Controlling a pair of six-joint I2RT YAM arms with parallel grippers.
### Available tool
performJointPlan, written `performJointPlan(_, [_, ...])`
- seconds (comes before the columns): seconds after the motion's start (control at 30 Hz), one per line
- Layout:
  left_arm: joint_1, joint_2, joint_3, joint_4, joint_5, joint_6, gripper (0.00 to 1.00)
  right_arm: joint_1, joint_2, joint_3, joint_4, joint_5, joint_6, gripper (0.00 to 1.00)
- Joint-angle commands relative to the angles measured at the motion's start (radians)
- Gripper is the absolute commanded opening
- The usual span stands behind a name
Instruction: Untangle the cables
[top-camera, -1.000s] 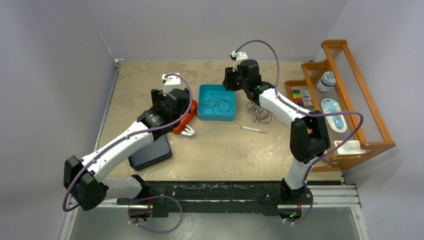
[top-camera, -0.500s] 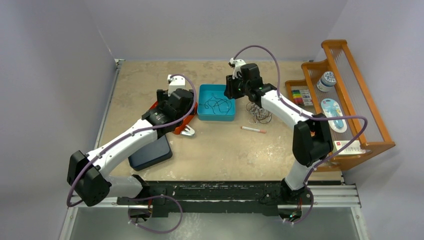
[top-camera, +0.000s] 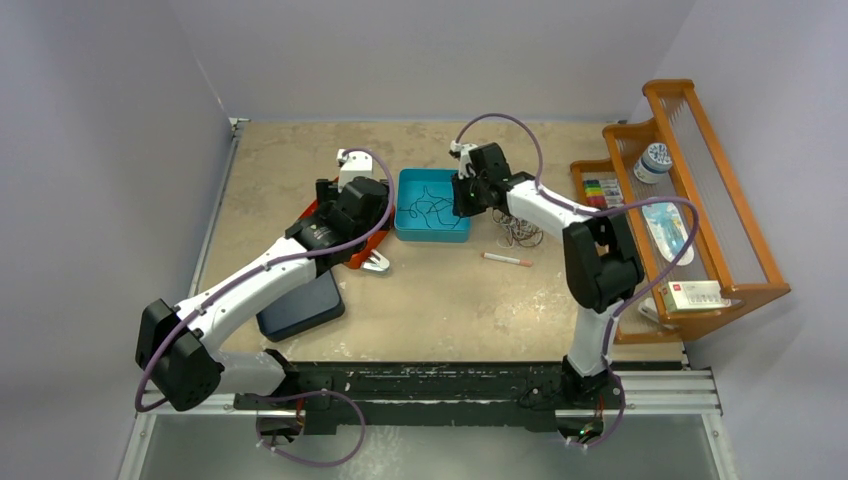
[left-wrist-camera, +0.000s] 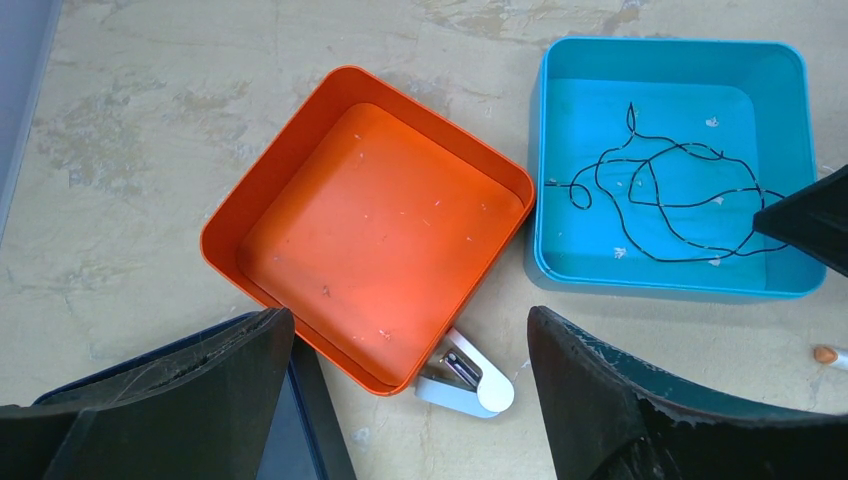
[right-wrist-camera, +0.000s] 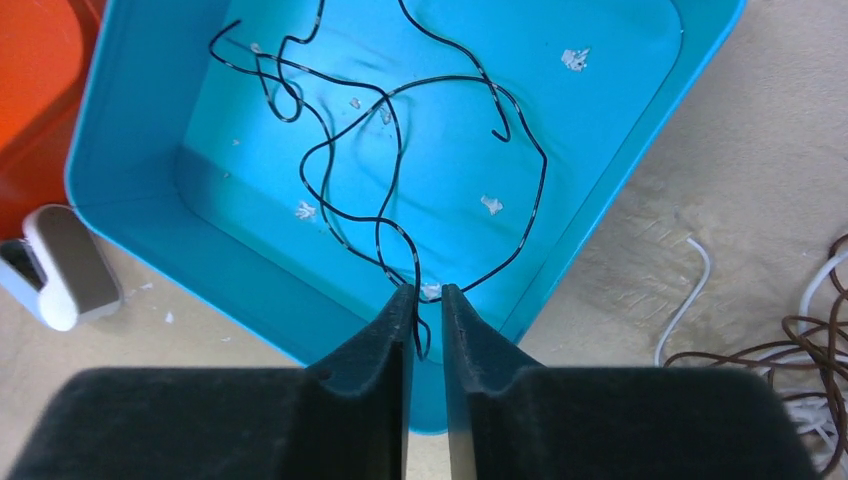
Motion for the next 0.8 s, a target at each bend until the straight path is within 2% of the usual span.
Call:
performJointPlan(0.0, [0.004, -0.016, 0.035, 0.034, 0.0, -0.005, 0.86, 0.003, 0.007, 0.044, 0.036, -0.008, 0.003, 0.15])
performJointPlan(0.17, [0.004, -0.018, 0.03, 0.035, 0.0, -0.008, 0.86, 0.003, 0.045, 0.061, 0.095, 0.026, 0.015, 0.0])
performJointPlan(0.5, [0.005, -0.018, 0.033, 0.031, 0.004, -0.007, 0.85, 0.004, 0.125, 0.111, 0.168, 0.058, 0.014, 0.0])
performJointPlan(0.57, [0.005, -0.018, 0.034, 0.029, 0.004, -0.007, 0.85, 0.005, 0.111, 0.105, 0.168, 0.061, 0.012, 0.04])
performJointPlan(0.77, [0.004, -0.021, 0.034, 0.031, -0.004, -0.006, 0.85, 0.005, -0.019, 0.023, 0.195, 0.083, 0.009, 0.25])
